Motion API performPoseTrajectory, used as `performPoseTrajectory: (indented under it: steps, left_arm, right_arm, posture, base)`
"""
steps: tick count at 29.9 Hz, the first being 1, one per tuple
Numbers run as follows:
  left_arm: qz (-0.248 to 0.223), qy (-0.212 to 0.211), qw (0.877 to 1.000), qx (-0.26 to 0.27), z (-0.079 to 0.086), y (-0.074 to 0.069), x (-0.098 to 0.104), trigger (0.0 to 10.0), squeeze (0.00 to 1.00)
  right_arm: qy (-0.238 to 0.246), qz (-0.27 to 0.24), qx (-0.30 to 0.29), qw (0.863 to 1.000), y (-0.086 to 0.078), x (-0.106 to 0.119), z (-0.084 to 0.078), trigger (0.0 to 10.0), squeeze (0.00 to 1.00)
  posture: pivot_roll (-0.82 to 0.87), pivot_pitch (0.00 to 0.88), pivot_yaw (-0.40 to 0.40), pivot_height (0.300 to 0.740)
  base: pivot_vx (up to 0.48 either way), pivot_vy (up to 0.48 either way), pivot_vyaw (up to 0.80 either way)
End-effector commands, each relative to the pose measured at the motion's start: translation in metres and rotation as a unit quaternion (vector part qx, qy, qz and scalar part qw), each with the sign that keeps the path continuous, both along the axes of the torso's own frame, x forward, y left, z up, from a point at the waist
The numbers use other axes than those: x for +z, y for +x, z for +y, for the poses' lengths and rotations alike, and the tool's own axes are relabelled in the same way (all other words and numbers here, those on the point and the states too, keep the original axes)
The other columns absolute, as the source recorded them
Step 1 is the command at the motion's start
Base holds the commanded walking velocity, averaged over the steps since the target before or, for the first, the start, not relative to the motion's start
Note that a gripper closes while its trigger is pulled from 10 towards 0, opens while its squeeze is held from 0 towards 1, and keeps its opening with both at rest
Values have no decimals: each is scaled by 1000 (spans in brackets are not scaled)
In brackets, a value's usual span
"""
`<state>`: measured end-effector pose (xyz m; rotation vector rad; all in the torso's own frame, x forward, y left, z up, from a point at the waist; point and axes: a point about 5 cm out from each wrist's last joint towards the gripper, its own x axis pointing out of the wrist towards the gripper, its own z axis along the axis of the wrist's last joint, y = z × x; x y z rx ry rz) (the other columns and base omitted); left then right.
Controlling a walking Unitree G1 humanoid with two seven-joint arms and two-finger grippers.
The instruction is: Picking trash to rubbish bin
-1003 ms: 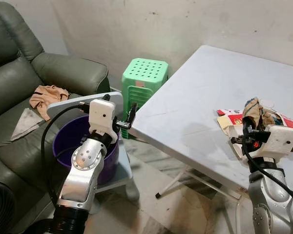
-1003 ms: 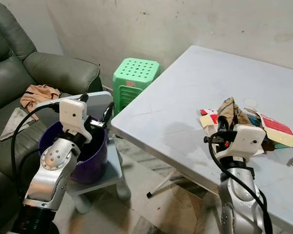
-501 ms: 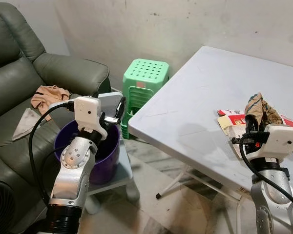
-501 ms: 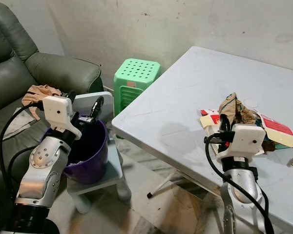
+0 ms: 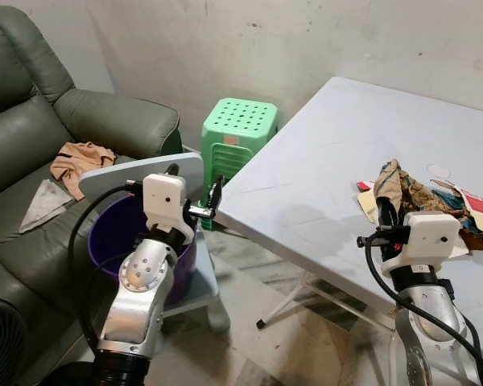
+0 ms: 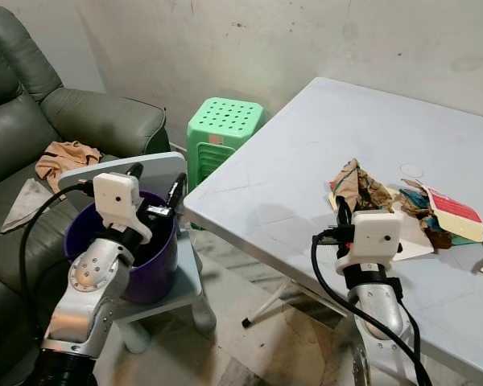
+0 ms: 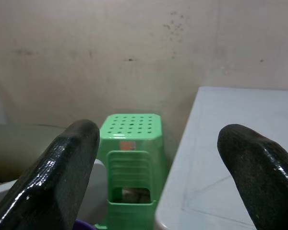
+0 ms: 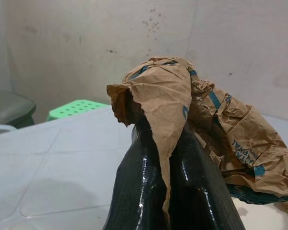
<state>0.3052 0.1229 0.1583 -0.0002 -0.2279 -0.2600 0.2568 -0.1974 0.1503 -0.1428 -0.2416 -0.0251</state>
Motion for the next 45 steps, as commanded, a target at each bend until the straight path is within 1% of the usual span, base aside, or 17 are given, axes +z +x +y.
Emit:
performPoseTrajectory:
  steps: [1,6,14,15,16,18,22,26,33,39,45]
  left_arm:
    - [-17,8,1000,6,5,4,7,10000,0]
    - [-21,14,1000,15,5,7,9,10000,0]
    - [-17,15,1000,17,4,10,9,10000,0]
    - [-15,25,999,21,4,9,7,10000,0]
    - [-15,25,999,21,4,9,7,10000,0]
    - [-13,38,999,24,4,9,5,10000,0]
    - [-6,32,999,22,3,9,4,10000,0]
    - [-3,37,999,26,3,9,2,10000,0]
    - [2,35,999,31,4,10,1,10000,0]
    - [10,25,999,26,1,10,0,10000,0]
    - [14,29,999,27,-1,10,-2,10000,0]
  right_arm:
    - [-17,2,-8,1000,2,-1,-2,10000,0]
    - [-13,9,-10,1000,4,-4,-1,10000,0]
    - [-14,12,-14,1000,7,-5,-1,10000,0]
    - [-16,11,-14,1000,8,-4,-1,10000,0]
    - [-16,11,-14,1000,8,-4,-1,10000,0]
    - [-18,11,-14,1000,9,-4,-2,10000,0]
    - [-13,11,-13,1000,10,-3,-4,10000,0]
    - [-15,13,-15,1000,11,-3,-5,10000,0]
    - [-14,14,-13,1000,11,-3,-5,10000,0]
    - [-13,17,-12,1000,11,-4,-6,10000,0]
    - [-15,21,-13,1000,11,-4,-9,10000,0]
  posture:
    - [-41,20,16,740]
    - [-38,21,15,740]
    - [-31,29,14,740]
    - [-29,33,13,740]
    - [-29,33,13,740]
    - [-27,33,10,740]
    - [-27,35,8,740]
    - [-24,36,4,740]
    - [-24,39,0,740]
    - [-24,40,-3,740]
    - [-24,44,-6,740]
  base:
    - [0,0,0]
    - [0,0,0]
    - [0,0,800]
    - [0,0,800]
    - [0,0,800]
    - [0,0,800]
    - [0,0,800]
    - [0,0,800]
    - [0,0,800]
    - [0,0,800]
    - [0,0,800]
